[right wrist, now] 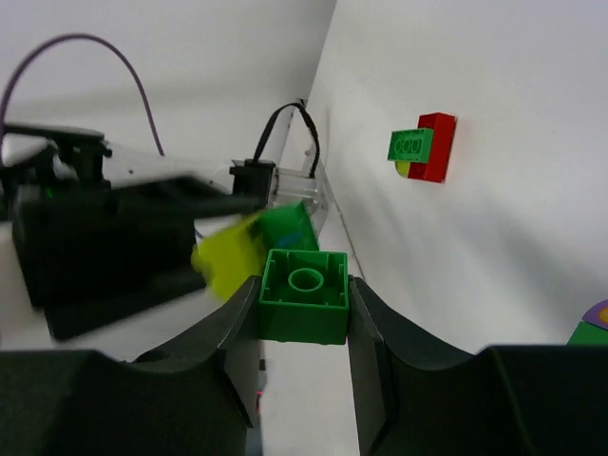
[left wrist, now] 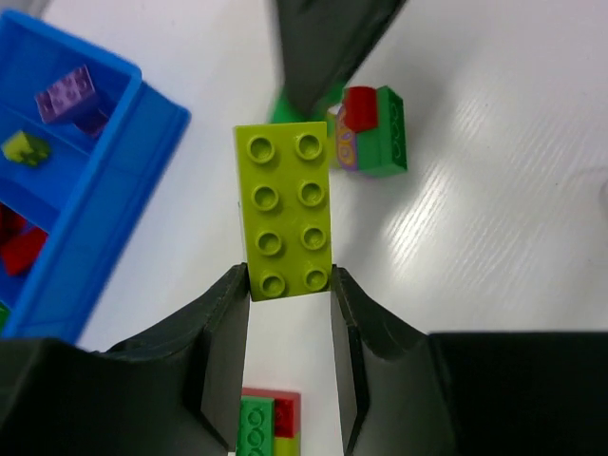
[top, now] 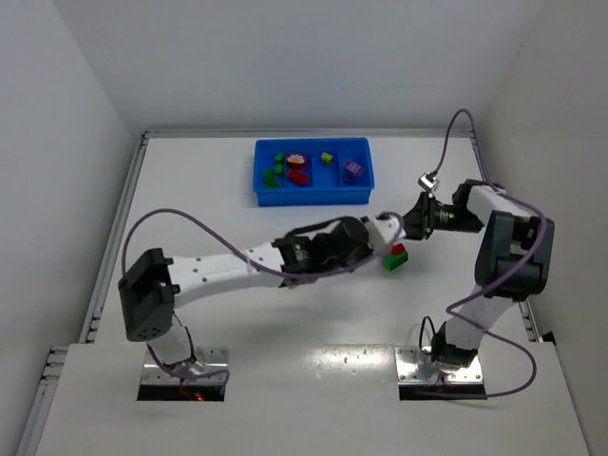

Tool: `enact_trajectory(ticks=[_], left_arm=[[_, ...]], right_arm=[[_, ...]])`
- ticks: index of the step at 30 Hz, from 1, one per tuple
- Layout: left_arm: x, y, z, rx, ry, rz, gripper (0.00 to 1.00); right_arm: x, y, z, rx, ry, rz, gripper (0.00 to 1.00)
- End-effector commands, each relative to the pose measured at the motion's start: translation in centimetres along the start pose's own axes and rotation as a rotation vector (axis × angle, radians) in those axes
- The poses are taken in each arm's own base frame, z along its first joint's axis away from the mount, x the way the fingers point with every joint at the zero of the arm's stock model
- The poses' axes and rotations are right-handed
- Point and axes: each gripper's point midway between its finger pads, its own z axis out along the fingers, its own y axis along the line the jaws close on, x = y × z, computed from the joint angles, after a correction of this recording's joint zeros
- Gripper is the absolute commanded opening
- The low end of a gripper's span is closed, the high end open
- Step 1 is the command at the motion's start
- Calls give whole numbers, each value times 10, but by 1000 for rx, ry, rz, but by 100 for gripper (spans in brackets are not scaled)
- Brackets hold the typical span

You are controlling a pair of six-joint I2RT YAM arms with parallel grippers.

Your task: Sort the legos into containers by color

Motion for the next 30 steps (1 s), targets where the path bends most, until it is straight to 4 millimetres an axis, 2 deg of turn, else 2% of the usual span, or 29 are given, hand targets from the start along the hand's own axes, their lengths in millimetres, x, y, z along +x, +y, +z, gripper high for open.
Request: enact_trajectory(ticks=[1,2,3,4,5,6,7,8,9,10,11,13,14,15,16,17,18,19,20,21,22,23,24,26,27,28,29,30], left_arm=[[-8,-6,-25,256,6,-229,0],[-3,17,-24,244,13,-294,0],[-7,20,-28,293,-2,-328,0],[-11,34,-33,294,-22,-362,0],[-5,63,-32,257,-23,-430,0],[-10,73,-36,278,-45,-460,0],[-10,85,-39,269,-53,-487,0],[-4,110,-40,227,-60,-522,0],[-6,121,-46,212,-76,-530,0],[-7,130,-50,205,-90,-538,0],[-2,150,-54,161,-99,-555,0],[-1,165,-69,146,-125,-579,0],[-1,174,-75,132,-139,-585,0],[15,190,-79,93,-125,-624,0],[16,197,-88,92,-144,-630,0],[21,206,-93,77,-147,-653,0],[36,225,-100,28,-141,-691,0],[38,232,-109,28,-156,-715,0],[45,241,-112,15,-160,-728,0],[58,258,-121,-28,-163,-778,0],[61,263,-126,-23,-170,-797,0],[66,268,-131,-32,-179,-817,0],[80,281,-137,-60,-184,-864,0],[87,284,-145,-38,-203,-900,0],[99,292,-151,-64,-213,-931,0],[100,291,-157,-46,-227,-931,0],[106,291,-158,-44,-223,-956,0],[108,294,-161,-46,-227,-961,0]], right_arm=[[-8,23,-5,26,-8,-204,0],[-7,23,-6,45,0,-223,0],[-9,29,-6,48,-6,-187,0],[-12,30,-8,91,-5,-248,0],[-12,31,-7,116,-2,-255,0],[-15,36,-5,151,-18,-133,0],[-26,29,1,183,-46,-231,0],[-34,41,0,257,-97,-307,0],[-39,50,3,281,-145,-274,0],[-42,48,11,319,-163,-334,0],[-51,56,16,325,-184,-416,0],[-63,62,28,331,-173,-447,0],[-65,62,40,325,-144,-450,0],[-71,61,46,322,-139,-455,0],[-85,55,54,341,-139,-465,0],[-89,58,69,334,-126,-505,0],[-101,66,78,337,-136,-548,0],[-112,63,85,371,-150,-586,0],[-111,53,107,373,-107,-591,0],[-129,63,117,387,-126,-647,0],[-134,59,127,398,-111,-674,0],[-141,54,149,392,-84,-692,0],[-147,47,158,414,-83,-705,0],[-158,39,176,434,-83,-750,0],[-163,32,197,435,-76,-780,0],[-165,26,206,445,-66,-803,0],[-175,34,221,440,-92,-860,0],[-179,30,230,448,-95,-877,0]])
